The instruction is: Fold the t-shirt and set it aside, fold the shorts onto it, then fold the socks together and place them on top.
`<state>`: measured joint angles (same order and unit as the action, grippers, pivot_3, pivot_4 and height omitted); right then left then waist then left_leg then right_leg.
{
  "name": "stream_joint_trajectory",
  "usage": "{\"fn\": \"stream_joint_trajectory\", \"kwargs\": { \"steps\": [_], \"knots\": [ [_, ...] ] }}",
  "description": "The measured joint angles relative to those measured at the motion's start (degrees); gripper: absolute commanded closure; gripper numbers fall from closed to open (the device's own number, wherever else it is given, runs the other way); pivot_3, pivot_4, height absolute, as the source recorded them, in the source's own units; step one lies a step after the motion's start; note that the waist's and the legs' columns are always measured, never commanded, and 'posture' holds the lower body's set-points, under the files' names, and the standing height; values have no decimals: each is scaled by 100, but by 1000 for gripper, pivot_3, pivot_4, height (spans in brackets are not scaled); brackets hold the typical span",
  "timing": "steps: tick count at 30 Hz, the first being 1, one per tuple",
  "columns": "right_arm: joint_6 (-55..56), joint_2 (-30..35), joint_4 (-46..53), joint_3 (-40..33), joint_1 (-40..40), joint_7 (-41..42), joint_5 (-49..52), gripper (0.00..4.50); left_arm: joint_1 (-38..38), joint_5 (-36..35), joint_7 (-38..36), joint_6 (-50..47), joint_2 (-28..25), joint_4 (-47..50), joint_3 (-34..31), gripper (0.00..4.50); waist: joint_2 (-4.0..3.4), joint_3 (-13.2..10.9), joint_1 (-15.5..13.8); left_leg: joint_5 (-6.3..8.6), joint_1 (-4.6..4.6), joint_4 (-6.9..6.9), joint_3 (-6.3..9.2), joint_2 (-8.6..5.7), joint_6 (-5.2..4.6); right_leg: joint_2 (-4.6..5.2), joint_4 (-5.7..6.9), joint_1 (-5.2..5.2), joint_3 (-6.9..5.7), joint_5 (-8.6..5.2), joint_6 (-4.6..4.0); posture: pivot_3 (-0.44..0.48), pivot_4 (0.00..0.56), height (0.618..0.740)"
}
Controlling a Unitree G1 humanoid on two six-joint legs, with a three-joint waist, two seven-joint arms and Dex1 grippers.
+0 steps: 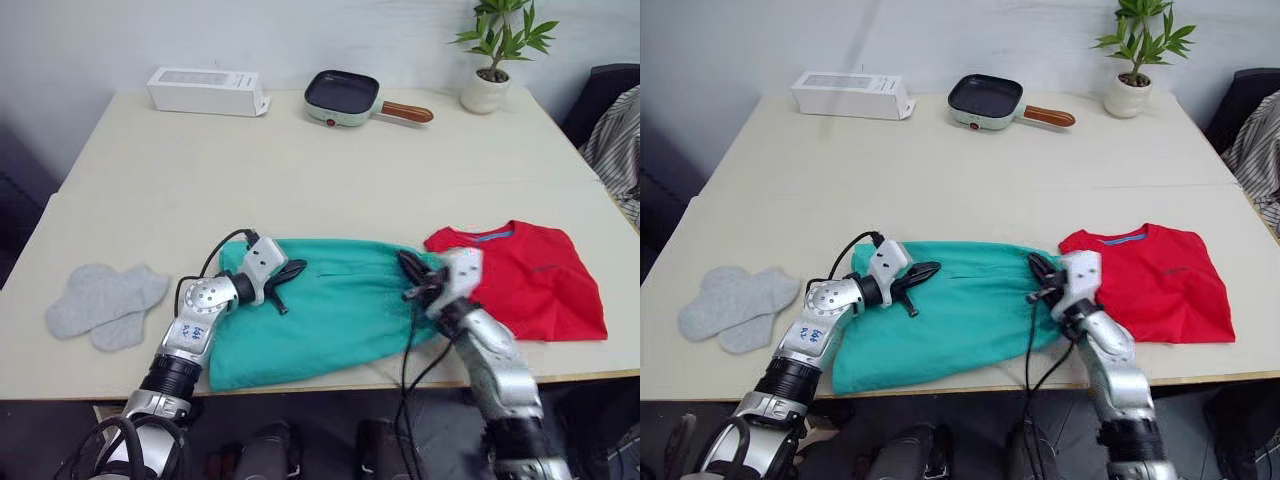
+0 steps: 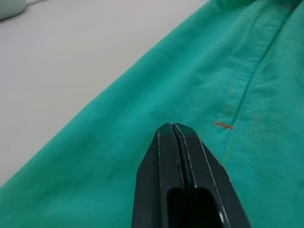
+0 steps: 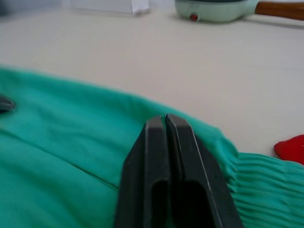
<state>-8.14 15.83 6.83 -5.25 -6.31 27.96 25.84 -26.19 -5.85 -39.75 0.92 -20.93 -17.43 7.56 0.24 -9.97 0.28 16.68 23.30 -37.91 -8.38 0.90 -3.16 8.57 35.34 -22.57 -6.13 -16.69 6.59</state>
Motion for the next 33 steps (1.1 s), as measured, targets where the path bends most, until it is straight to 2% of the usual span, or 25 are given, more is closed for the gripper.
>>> {"fn": "stream_joint_trajectory", "kwargs": {
  "steps": [3, 5, 8, 11, 19, 26, 33],
  "knots": [
    [-933, 501, 1086, -632, 622, 89, 1201, 2622, 82, -271, -432, 211, 106, 110, 2, 4500, -3, -3, -23, 5, 2, 1, 3, 2, 0, 2, -14, 2, 5, -1, -2, 0, 150, 740],
    [-1788, 856, 1663, -1201, 1216, -115, 2406, 2001, 74, -502, -780, 223, 244, 302, 49, 4500, -3, -3, -44, 8, 2, 2, 6, 3, -3, 4, -21, 8, 3, -1, -2, 0, 150, 740],
    [-2726, 1175, 1965, -1711, 1953, -552, 3757, 893, 53, -632, -1067, 219, 308, 490, 129, 4500, -2, -3, -36, 9, 0, 4, -1, 8, -5, 3, -34, 8, 6, -2, -3, 0, 150, 740],
    [-3373, 1425, 2041, -1929, 2486, -1084, 4640, 39, 59, -603, -1170, 220, 431, 533, 325, 4500, -3, -4, -14, 24, -2, 7, -7, 14, -35, 0, -39, 10, -2, -2, -3, 0, 150, 740],
    [-3723, 1208, 2080, -1758, 2432, -2250, 4799, 39, 156, -266, -1064, 236, 426, 47, 471, 4500, 10, 4, -23, 20, -4, 7, -8, 20, -37, -4, -39, 10, -9, -3, -6, 0, 150, 740],
    [-3912, 1190, 2084, -1749, 2367, -3130, 5787, 39, 128, -153, -1121, 427, 372, -98, 467, 4500, 24, 18, -22, 24, -10, 12, -4, 27, -34, -4, -40, 13, -10, -5, -9, 0, 150, 740],
    [-3914, 557, 1875, -1042, 1537, -3700, 6085, 39, 105, -81, -1110, 428, 369, -164, 430, 4500, 33, 36, 34, 18, -16, 14, -9, 53, -19, -17, -42, 12, -30, -6, -31, 0, 150, 740]
  ]
}}
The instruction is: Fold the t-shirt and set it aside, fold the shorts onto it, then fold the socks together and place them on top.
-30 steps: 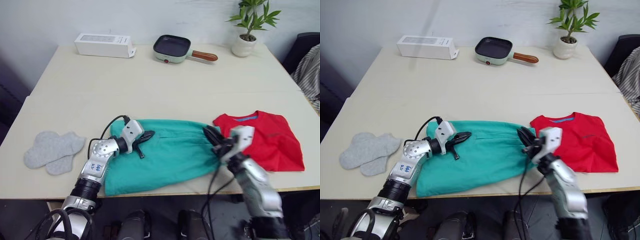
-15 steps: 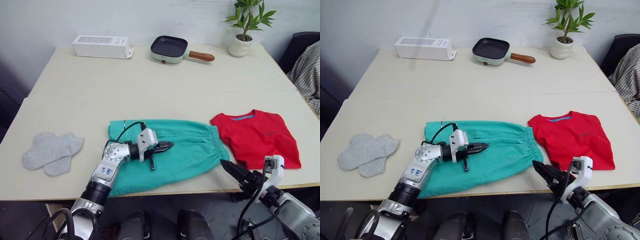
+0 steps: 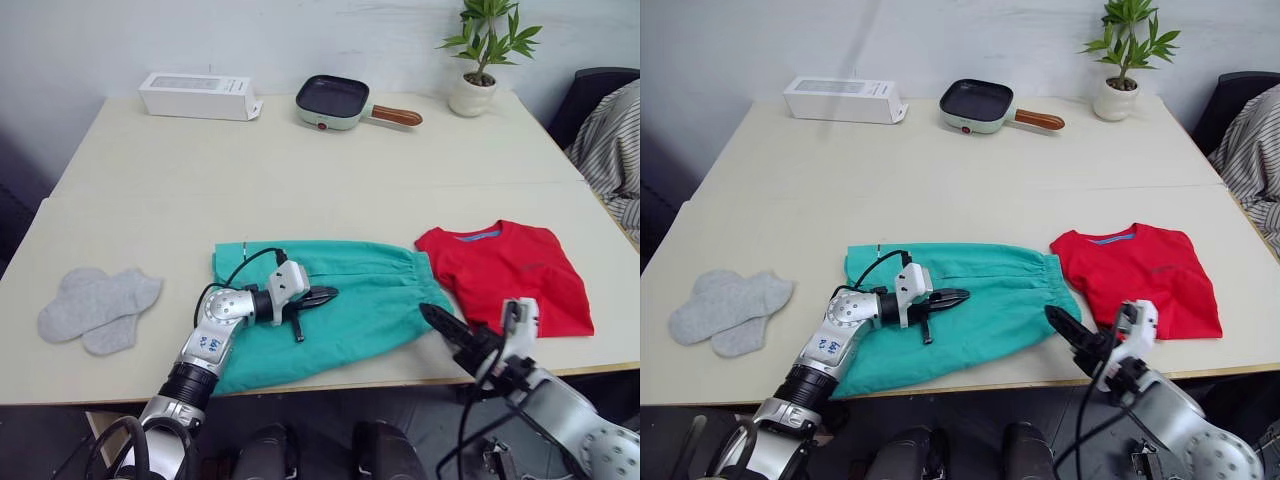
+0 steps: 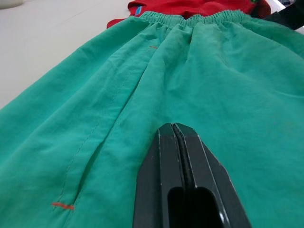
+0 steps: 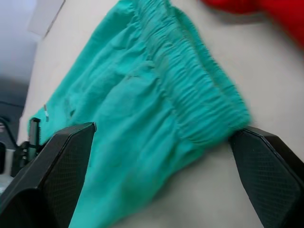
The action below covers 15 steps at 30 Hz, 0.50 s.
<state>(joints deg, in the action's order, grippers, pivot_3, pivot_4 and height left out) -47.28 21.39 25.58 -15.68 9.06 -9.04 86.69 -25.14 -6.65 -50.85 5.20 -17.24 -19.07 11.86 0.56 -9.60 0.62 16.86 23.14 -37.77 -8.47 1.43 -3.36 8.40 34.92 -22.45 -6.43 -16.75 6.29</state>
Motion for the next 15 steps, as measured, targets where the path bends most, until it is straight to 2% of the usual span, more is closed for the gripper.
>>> {"fn": "stream_joint_trajectory", "kwargs": {
  "steps": [7, 10, 13, 15],
  "knots": [
    [109, -433, -373, 451, -648, -82, -259, 39, -16, 2, -69, -14, 0, 5, -2, 4500, -12, 11, -6, 1, 1, 2, 0, 1, 2, 0, 1, -3, -6, 0, -2, 0, 150, 740],
    [487, -577, -455, 657, -762, 211, -999, 678, -26, 2, -111, -14, -20, 4, -7, 4500, -13, 12, 4, 2, 1, 2, 0, 0, 3, 1, 0, -3, -8, 1, -2, 0, 150, 740],
    [921, -776, -566, 732, -761, 382, -1721, 1741, -26, -117, -242, -167, -33, 55, -30, 4500, -14, 12, -27, 2, 2, 2, 0, -2, 3, 3, 0, -4, -8, 1, -2, 0, 150, 740],
    [1333, -953, -590, 703, -651, 485, -2192, 2407, -25, -423, -379, -642, -38, 180, -144, 4500, -21, 5, -54, 1, 13, 2, 1, -3, 4, 4, -2, -10, -10, 1, -1, 0, 150, 740]
  ]
}}
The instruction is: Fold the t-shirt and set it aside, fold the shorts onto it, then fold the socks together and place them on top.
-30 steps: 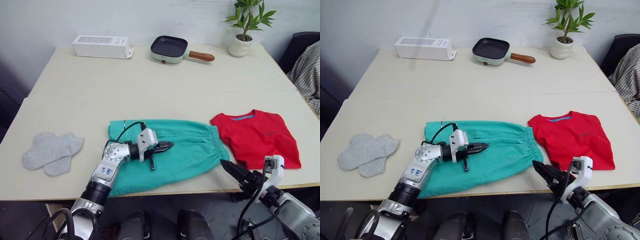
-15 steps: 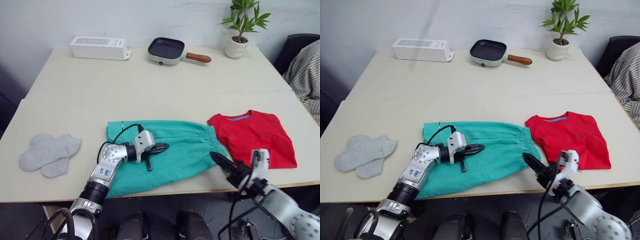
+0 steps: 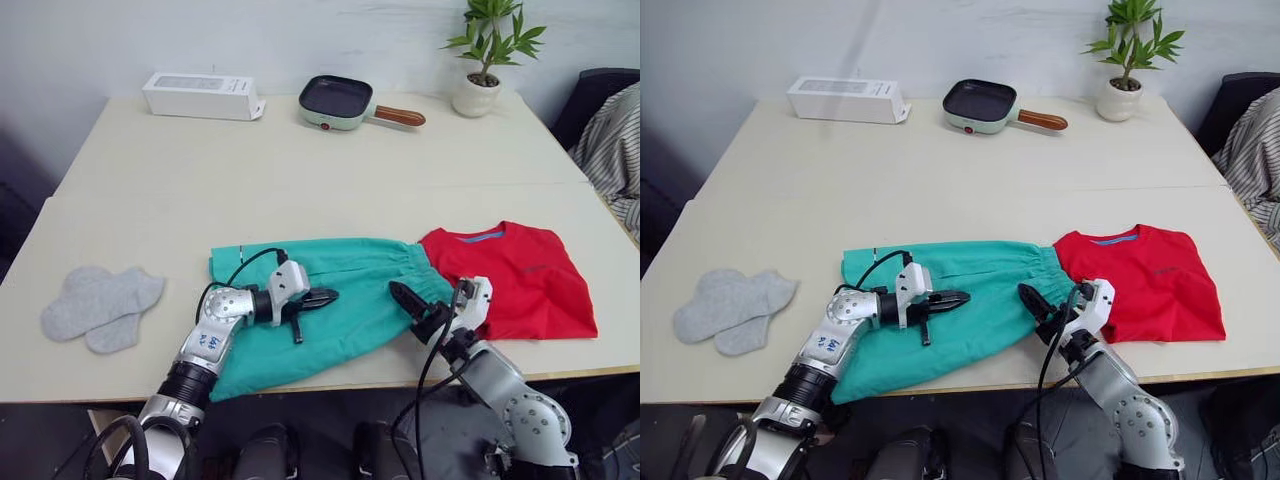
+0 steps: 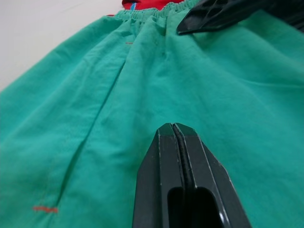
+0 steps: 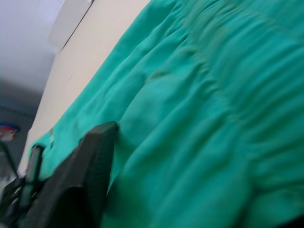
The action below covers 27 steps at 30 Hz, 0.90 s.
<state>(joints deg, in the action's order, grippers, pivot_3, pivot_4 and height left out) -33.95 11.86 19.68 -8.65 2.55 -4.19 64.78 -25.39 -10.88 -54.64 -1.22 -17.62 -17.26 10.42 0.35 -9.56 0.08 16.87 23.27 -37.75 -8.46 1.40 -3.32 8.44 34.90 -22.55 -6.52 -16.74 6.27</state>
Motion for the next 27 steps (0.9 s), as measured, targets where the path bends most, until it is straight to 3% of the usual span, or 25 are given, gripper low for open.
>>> {"fn": "stream_joint_trajectory", "kwargs": {
  "steps": [6, 11, 17, 22, 24, 27],
  "knots": [
    [859, -357, 96, -104, 117, 336, -821, 4493, -81, -213, -120, -607, -270, 378, -140, 4500, -12, -11, -9, -9, 4, 1, 1, -14, 23, 7, -6, -1, -1, 6, 12, 0, 150, 740],
    [1457, -453, 239, -549, 118, 325, -1320, 4493, -80, -10, 213, -614, -325, 368, -147, 4500, -27, -23, 0, -10, 14, 15, -1, -23, 21, 10, -10, -14, 1, 9, 16, 0, 150, 740],
    [1397, 417, 1179, -377, -190, 512, -2055, 4493, -95, 255, 724, -518, -69, 320, -101, 4500, -35, -29, 4, -30, 10, 41, -6, -24, 8, 4, -19, -19, -1, 8, 15, 0, 150, 740],
    [1055, 1166, 1563, 1240, -806, 917, -3552, 4493, -78, 367, 1001, -701, -28, 450, -92, 4500, -26, -36, 31, -45, 3, 50, -11, -13, 23, -7, -15, -22, -4, 2, 4, 0, 150, 740],
    [981, 1142, 1469, 1997, -1026, 1066, -4123, 4493, 60, 363, 1095, -844, -81, 679, -133, 4500, -23, -38, 23, -50, 3, 53, -9, -10, 28, -8, -8, -26, -8, -1, -1, 0, 150, 740],
    [980, 865, 1074, 2548, -1178, 1176, -4580, 4493, 304, 308, 1143, -1078, -180, 1072, -235, 4500, -20, -39, 16, -51, 5, 50, -9, -12, 26, -7, -7, -25, -11, -1, -1, 0, 150, 740]
  ]
}}
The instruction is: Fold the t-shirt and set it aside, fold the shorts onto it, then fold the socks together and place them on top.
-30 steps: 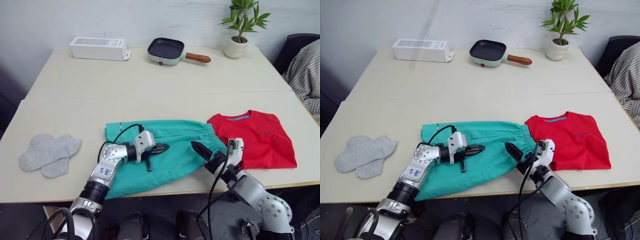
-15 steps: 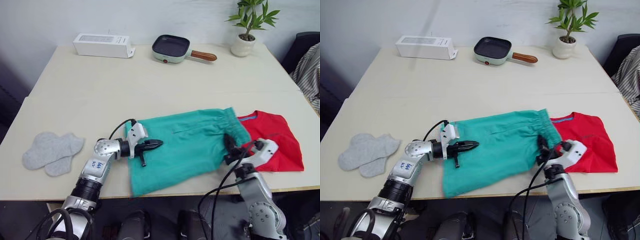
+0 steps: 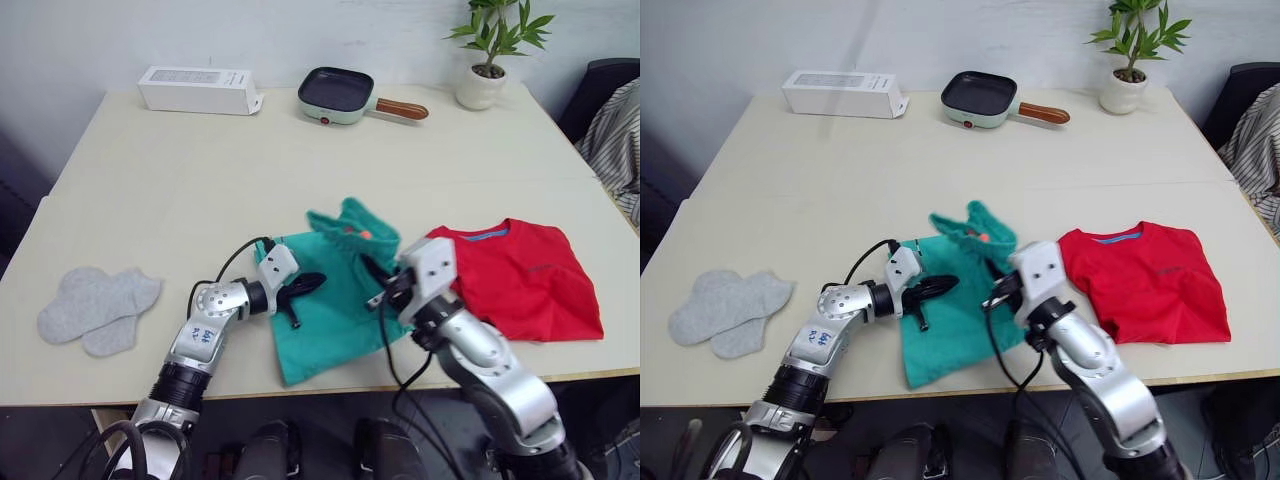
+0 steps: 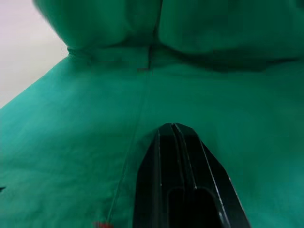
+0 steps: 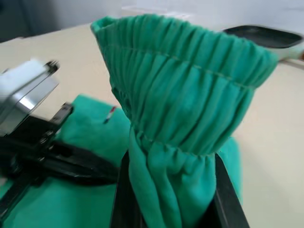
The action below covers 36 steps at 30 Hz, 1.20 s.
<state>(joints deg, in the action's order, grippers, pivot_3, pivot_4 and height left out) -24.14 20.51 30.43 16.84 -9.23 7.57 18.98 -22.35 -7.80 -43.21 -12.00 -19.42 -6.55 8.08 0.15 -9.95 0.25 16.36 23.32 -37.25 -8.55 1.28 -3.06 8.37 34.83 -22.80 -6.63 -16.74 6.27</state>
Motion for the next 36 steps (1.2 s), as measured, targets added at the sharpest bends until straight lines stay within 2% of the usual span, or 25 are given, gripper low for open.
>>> {"fn": "stream_joint_trajectory", "kwargs": {
  "steps": [6, 9, 13, 19, 22, 25, 27, 33, 34, 36],
  "knots": [
    [-100, -12, -606, 227, -182, 626, -282, 4493, 535, -431, -96, -541, -499, 776, -493, 4500, 21, -12, 6, 0, 1, -4, 3, -4, -5, 9, 0, 2, 1, 1, 2, 0, 150, 740],
    [-278, -67, -654, 254, -217, 929, -228, 3702, 770, -757, -281, -767, -823, 1160, -794, 4500, 21, -13, 9, 14, 0, 2, 7, 0, 26, 9, 1, 0, -1, 0, 1, 0, 150, 740],
    [-676, -56, -653, 92, -322, 1562, 293, 2294, 967, -1183, -460, -1111, -1111, 1522, -1128, 4500, 20, -13, 8, 15, -1, 2, 8, -2, 28, 9, 0, 0, -1, 0, 0, 0, 150, 740],
    [-1766, 880, -340, -604, -563, 3502, 2366, 277, 937, -1569, -489, -1337, -1452, 1474, -1768, 4500, 26, -21, -25, 21, 0, 1, 17, -3, 19, 14, -6, 4, -8, 0, 0, 0, 150, 740],
    [-2054, 1280, -410, -1194, -701, 4239, 3212, 277, 604, -1611, -445, -1329, -1458, 1308, -1882, 4500, 31, -25, -31, 29, 1, -1, 16, -5, 9, 17, -16, 11, -10, 3, 2, 0, 150, 740],
    [-2025, 1409, -969, -1639, -1113, 4567, 3387, 1291, 154, -1786, -471, -1337, -1333, 1229, -1874, 4500, 38, -28, -23, 26, 0, -3, 13, -5, 15, 17, -21, 13, -11, 8, 4, 0, 150, 740],
    [-1528, 1343, -1636, -1691, -1409, 4721, 2976, 2028, -200, -1853, -528, -1336, -1143, 1235, -1676, 4500, 38, -29, -22, 23, 0, -2, 7, -8, 21, 14, -19, 13, -13, 9, 5, 0, 150, 740],
    [471, 889, -3585, -1097, -2139, 5397, 1262, 4184, -438, -1421, -685, -1025, -651, 1190, -487, 4500, 38, -29, 33, -1, -2, 1, -24, -12, -8, -37, 13, 7, -57, 10, 7, 0, 150, 740],
    [766, 707, -3970, -1011, -2295, 5490, 1055, 4464, -425, -1275, -672, -921, -599, 1122, -314, 4500, 38, -29, 63, -2, -2, 0, -25, -11, -9, -41, 12, 7, -56, 10, 7, 0, 150, 740],
    [1244, 392, -4578, -893, -2586, 5680, 770, 4464, -350, -1047, -582, -809, -529, 991, -105, 4500, 38, -29, 113, -4, -1, -3, -25, -9, -12, -43, 13, 8, -56, 10, 7, 0, 150, 740]
  ]
}}
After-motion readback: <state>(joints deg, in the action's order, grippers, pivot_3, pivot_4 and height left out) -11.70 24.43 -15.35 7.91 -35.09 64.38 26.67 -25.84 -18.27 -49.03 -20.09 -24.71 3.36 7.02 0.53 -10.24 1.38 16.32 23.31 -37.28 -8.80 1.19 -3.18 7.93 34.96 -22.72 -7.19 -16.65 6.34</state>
